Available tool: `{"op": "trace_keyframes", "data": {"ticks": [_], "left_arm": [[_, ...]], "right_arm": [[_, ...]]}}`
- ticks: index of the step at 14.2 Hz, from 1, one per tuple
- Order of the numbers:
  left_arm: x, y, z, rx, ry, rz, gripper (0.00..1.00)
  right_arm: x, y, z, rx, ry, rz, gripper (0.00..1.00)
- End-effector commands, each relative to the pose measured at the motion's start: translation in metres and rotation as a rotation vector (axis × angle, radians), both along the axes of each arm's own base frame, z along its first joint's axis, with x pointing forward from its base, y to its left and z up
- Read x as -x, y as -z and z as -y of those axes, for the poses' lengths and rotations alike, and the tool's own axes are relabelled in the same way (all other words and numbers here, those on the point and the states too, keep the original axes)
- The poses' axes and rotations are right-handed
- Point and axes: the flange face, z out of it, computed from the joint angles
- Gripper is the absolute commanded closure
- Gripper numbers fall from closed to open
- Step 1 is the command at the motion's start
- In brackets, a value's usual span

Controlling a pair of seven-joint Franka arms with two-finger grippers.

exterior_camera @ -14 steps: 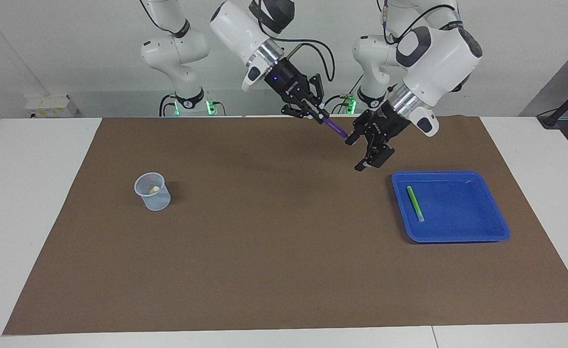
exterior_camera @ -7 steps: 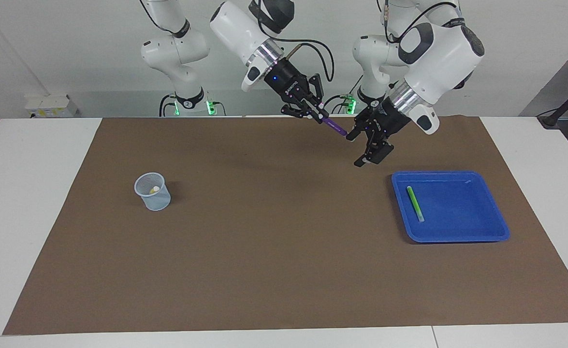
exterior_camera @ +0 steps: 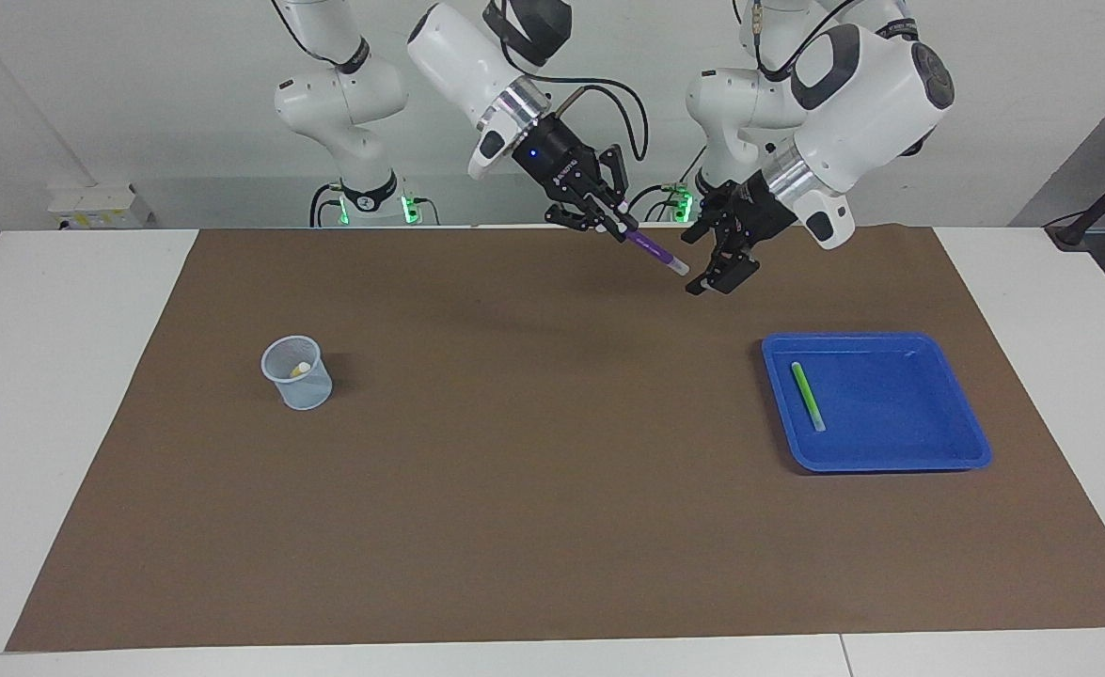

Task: Right arm passes pens to left for tray arrangement
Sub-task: 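Carry the purple pen toward the left gripper while the left gripper approaches, then close the left gripper on the purple pen and open the right gripper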

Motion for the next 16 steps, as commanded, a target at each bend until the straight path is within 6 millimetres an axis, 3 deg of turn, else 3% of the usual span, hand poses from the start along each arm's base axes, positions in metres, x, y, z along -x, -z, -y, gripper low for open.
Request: {"op": "trace_keyframes", "data": {"ticks": [1, 3, 5, 8, 10, 16], "left_arm": [[0.008, -0.003, -0.002, -0.009, -0.099, -0.007, 0.05], [0.009, -0.002, 0.005, -0.008, -0.12, -0.012, 0.06], [0.022, 0.0, 0.031, -0.013, -0.06, -0.022, 0.07], [0.039, -0.003, 0.045, -0.019, -0.045, -0.029, 0.07], [0.048, -0.006, 0.046, -0.019, -0.04, -0.026, 0.09], [0.05, -0.01, 0.04, -0.017, -0.029, -0.01, 0.31]], "right_arm": [[0.006, -0.002, 0.006, -0.01, 0.018, 0.001, 1.0], [0.006, 0.0, 0.007, -0.009, 0.019, -0.002, 1.0], [0.006, 0.0, 0.007, -0.01, 0.02, -0.003, 1.0], [0.007, -0.001, 0.006, -0.01, 0.018, -0.002, 1.0], [0.006, -0.002, 0.007, -0.012, 0.02, -0.002, 1.0], [0.006, 0.0, 0.006, -0.01, 0.019, -0.004, 1.0]]}}
